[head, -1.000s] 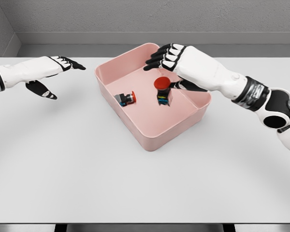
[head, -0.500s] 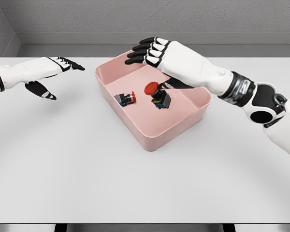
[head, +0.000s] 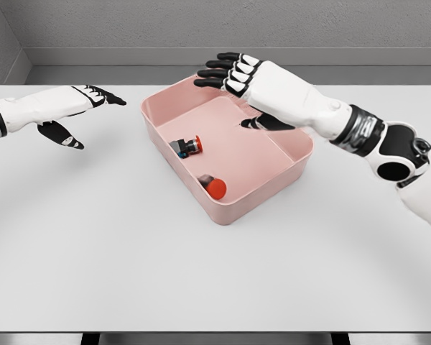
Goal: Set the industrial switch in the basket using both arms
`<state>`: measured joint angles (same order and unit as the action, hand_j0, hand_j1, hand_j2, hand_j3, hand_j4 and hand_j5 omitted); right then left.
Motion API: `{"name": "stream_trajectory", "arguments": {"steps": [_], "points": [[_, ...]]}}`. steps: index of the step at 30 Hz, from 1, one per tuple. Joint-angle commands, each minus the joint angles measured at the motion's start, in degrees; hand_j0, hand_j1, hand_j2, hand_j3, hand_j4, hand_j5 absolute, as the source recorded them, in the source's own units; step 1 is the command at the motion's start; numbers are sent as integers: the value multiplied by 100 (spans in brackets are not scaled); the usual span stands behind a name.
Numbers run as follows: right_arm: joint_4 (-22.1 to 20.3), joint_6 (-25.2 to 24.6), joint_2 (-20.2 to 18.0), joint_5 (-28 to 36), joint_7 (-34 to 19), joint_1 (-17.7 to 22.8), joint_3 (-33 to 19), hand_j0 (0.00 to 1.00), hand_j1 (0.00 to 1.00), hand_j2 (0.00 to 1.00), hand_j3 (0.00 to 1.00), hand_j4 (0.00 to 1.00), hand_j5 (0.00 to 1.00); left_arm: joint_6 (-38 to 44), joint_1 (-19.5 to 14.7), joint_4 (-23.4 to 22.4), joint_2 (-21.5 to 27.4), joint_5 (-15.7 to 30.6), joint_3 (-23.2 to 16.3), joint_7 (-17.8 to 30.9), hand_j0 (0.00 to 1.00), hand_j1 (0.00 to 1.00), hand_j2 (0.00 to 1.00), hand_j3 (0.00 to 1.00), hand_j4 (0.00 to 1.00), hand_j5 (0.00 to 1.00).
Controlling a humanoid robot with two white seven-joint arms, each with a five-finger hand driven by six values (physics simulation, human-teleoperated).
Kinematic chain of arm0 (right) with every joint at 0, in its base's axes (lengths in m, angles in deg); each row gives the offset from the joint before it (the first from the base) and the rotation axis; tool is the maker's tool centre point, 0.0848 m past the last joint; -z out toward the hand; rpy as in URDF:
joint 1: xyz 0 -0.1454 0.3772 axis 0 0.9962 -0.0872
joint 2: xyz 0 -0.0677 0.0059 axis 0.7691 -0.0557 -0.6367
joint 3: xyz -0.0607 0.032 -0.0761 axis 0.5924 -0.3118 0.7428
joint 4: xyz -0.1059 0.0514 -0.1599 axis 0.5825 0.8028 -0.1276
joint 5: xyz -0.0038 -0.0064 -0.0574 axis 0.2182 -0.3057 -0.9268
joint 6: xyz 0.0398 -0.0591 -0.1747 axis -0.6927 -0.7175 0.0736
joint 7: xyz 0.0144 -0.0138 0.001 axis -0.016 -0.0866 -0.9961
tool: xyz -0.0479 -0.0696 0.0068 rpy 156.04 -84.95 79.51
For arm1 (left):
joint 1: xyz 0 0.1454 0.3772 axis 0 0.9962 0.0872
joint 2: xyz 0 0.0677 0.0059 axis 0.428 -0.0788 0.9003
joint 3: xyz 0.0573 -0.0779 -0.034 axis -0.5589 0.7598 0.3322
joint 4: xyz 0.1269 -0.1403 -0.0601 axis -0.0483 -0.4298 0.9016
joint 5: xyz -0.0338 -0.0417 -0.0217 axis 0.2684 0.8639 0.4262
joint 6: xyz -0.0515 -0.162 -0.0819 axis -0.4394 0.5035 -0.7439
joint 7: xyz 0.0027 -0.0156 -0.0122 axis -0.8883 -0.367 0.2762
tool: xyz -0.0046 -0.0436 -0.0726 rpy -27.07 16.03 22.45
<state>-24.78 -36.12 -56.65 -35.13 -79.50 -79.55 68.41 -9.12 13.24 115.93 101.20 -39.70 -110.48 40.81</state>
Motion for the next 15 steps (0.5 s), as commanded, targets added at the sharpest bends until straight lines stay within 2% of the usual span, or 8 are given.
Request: {"name": "stream_trajectory", "arguments": {"steps": [1, 4, 7, 10, 12, 15], "points": [[303, 0, -318, 71, -10, 18, -330, 100, 100, 100, 100, 100, 100, 8, 0, 4, 0, 38, 5, -3, 100, 100, 100, 100, 100, 100], [769, 0, -503, 80, -10, 79, -567, 100, 100, 100, 100, 100, 100, 8, 0, 4, 0, 38, 5, -3, 100, 100, 100, 100, 100, 100], [786, 0, -732, 80, -1, 334, -770, 100, 100, 100, 100, 100, 100, 8, 0, 4, 0, 38, 5, -3, 100, 100, 100, 100, 100, 100], [1129, 0, -784, 71, -10, 466, -778, 100, 100, 100, 100, 100, 100, 8, 0, 4, 0, 29, -4, -3, 100, 100, 100, 100, 100, 100], [1164, 0, -978, 71, -10, 519, -778, 100, 100, 100, 100, 100, 100, 8, 0, 4, 0, 29, -4, -3, 100, 100, 100, 100, 100, 100], [1401, 0, -1022, 71, -10, 835, -901, 100, 100, 100, 100, 100, 100, 8, 0, 4, 0, 29, -4, -3, 100, 100, 100, 100, 100, 100]]}}
